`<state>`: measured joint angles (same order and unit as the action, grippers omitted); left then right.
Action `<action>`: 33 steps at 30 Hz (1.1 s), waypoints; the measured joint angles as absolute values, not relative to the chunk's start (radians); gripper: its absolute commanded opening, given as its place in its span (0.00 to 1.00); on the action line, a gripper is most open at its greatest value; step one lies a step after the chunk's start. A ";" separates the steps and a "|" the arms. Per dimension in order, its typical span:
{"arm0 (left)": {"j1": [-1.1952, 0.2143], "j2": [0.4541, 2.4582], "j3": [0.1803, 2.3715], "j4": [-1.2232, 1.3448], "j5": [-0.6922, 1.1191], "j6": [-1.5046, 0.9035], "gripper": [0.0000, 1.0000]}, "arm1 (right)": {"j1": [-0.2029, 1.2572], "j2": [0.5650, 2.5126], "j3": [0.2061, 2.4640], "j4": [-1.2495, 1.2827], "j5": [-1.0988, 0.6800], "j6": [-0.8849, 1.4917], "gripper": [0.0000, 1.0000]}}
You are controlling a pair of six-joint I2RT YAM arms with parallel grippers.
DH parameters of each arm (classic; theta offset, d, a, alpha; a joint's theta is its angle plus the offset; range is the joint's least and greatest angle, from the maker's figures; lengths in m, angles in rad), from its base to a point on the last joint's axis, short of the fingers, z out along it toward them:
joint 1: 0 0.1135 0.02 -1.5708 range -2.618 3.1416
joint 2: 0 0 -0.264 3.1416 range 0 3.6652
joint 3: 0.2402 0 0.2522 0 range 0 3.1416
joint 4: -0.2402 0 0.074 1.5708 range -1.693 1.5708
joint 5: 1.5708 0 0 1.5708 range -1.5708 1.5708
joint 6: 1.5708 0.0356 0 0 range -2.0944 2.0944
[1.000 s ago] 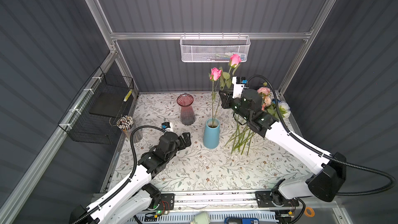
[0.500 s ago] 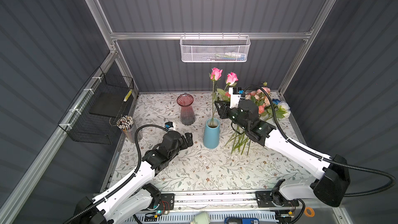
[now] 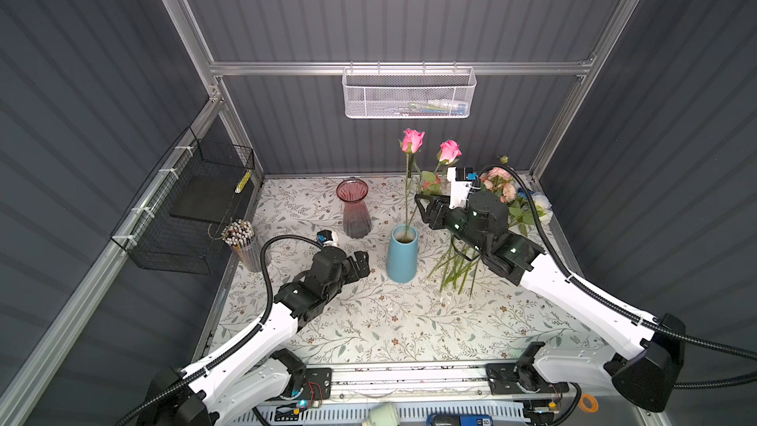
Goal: Arrange flowers in a vase
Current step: Place the flower in the vase, then pick up the flower from the flowers.
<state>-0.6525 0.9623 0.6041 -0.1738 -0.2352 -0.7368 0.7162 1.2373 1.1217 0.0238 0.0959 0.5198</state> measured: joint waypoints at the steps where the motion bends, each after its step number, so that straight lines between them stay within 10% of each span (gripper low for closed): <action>1: -0.653 0.964 0.606 -0.171 -0.234 -0.736 0.99 | 0.716 1.232 1.122 0.013 0.096 0.520 0.55; 33: -0.653 0.995 0.683 -0.133 -0.212 -0.638 0.99 | 0.570 0.938 0.927 -0.285 0.163 0.497 0.59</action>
